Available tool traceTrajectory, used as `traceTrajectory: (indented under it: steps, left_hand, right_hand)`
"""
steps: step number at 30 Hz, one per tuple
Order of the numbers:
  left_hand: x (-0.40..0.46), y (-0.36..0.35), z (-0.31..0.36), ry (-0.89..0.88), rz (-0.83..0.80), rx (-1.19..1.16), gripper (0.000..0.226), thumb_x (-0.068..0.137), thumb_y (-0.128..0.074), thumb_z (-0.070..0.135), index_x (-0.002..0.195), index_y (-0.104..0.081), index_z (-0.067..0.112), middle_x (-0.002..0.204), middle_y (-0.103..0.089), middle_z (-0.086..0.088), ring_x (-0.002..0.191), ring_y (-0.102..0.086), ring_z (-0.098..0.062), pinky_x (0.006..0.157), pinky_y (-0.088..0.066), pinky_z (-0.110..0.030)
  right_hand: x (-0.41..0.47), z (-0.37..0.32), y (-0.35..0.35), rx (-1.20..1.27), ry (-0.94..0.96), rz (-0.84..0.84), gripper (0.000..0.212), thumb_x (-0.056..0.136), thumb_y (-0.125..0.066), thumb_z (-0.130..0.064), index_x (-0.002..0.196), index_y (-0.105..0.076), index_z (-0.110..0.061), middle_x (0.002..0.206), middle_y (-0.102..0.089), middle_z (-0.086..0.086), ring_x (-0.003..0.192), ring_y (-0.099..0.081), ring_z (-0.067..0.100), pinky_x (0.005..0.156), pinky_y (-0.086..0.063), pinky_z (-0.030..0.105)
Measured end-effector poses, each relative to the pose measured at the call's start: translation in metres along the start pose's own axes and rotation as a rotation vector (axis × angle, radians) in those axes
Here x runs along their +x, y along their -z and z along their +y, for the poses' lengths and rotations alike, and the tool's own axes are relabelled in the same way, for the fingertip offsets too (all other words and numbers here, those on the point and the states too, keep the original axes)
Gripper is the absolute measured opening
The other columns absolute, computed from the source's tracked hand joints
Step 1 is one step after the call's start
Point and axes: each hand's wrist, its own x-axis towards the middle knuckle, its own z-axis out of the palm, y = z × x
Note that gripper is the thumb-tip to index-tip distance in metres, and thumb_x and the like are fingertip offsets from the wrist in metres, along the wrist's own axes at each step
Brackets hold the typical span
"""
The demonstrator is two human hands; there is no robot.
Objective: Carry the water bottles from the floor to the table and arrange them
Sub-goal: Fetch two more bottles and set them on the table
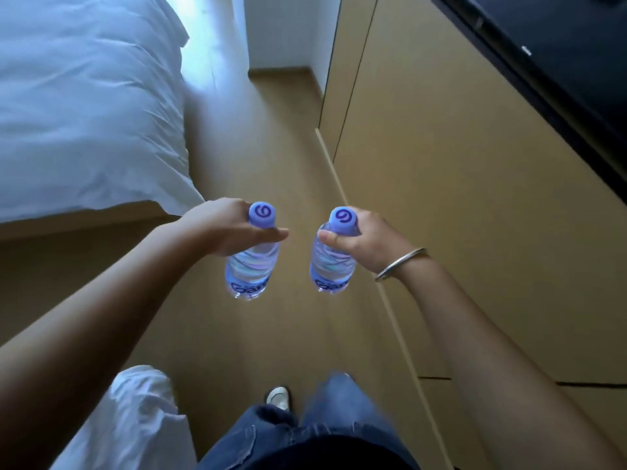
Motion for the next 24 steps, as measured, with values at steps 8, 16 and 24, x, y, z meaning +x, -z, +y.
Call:
traceTrajectory:
  steps: [8,16,24]
  left_hand:
    - [0.058,0.031,-0.024,0.128,0.061,-0.131,0.047,0.069,-0.053,0.073,0.069,-0.060,0.027,0.074,-0.062,0.005,0.076,-0.058,-0.022,0.062,-0.043,-0.028]
    - [0.166,0.078,-0.005,0.168,0.117,-0.301,0.047,0.058,-0.058,0.070,0.082,-0.068,0.032,0.087,-0.070,0.005,0.088,-0.064,-0.018,0.083,-0.053,-0.035]
    - [0.237,0.111,0.019,0.175,0.169,-0.291,0.031,0.072,-0.061,0.054,0.089,-0.070,0.030,0.090,-0.070,0.007,0.089,-0.064,-0.015,0.084,-0.052,-0.036]
  right_hand:
    - [0.101,-0.019,0.015,-0.028,0.110,-0.111,0.020,0.082,-0.066,-0.034,0.077,-0.054,-0.019,0.080,-0.060,0.004,0.081,-0.059,0.027,0.084,-0.048,0.047]
    - [0.223,-0.024,0.080,-0.151,0.205,-0.187,0.027,0.081,-0.065,-0.039,0.085,-0.058,-0.013,0.091,-0.066,0.013,0.089,-0.061,0.034,0.085,-0.049,0.047]
    - [0.317,-0.023,0.139,-0.232,0.307,-0.195,0.022,0.081,-0.065,-0.039,0.091,-0.058,-0.020,0.097,-0.064,0.006,0.092,-0.059,0.027,0.087,-0.048,0.043]
